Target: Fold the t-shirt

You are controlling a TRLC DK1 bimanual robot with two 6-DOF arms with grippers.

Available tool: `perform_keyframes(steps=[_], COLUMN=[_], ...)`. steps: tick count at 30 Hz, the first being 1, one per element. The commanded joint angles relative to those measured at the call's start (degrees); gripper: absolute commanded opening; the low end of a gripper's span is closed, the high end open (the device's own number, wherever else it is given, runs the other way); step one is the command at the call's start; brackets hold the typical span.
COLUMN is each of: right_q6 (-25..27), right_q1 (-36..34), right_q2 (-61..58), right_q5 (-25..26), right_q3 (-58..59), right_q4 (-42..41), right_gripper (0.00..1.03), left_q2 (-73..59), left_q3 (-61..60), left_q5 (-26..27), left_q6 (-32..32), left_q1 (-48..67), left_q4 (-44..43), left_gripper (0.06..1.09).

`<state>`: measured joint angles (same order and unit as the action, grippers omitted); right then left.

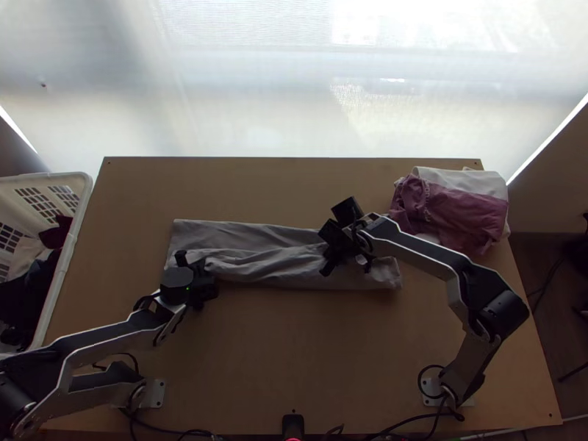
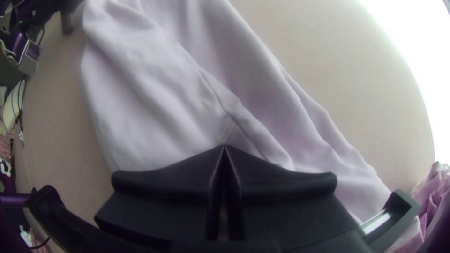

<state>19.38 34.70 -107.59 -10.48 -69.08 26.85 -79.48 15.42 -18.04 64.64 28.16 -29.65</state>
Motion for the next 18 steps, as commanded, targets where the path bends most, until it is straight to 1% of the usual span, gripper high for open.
perform_keyframes(steps=[1,5,13,18], right_q6=[-0.57,-1.18,-2.76,-4.00], right_q1=[0.46,0.81,2.39,4.41], right_q2=[1.42,2.47,3.62,5.29], right_q5=[0.11,0.02,0.02,0.02], right_q3=[0.88,1.23,1.40,2.81], right_q4=[0.22,0.57,0.75,0.83], right_gripper=[0.03,0.03,0.03,0.03], left_q2=[11.28,21.47,33.52,45.64], left_q3=[-2.15,-2.94,-5.58,-5.84], left_q5=[-0.15,-0.06,0.82,0.90], left_q6=[0.40,0.75,2.07,2.24], left_q1=[0.14,-0.13,-1.88,-1.53], left_q4=[6.18,13.92,22.79,34.13], left_gripper=[0.10,0.10,0.10,0.10])
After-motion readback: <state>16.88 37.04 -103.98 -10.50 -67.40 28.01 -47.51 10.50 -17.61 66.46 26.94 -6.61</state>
